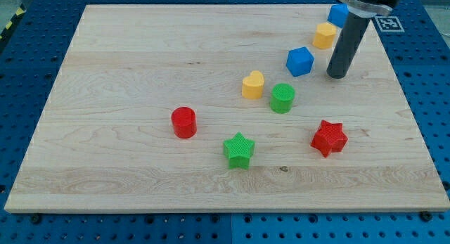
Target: Point your arm to the blue cube
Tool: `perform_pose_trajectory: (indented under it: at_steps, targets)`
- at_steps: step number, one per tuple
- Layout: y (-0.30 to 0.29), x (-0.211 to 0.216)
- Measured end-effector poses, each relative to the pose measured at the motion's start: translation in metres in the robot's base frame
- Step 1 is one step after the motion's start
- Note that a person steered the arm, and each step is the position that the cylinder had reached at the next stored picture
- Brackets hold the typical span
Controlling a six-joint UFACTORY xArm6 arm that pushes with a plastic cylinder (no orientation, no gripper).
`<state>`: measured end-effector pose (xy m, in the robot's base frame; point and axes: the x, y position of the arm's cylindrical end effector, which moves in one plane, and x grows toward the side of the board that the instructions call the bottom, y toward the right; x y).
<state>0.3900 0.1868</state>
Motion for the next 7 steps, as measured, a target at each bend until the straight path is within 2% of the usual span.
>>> perform_pose_trajectory:
  at_steps: [5, 6, 7]
  targets:
    - [-0.028, -0.008]
    - [-0.025, 0.011]
    - [-0.022, 0.06]
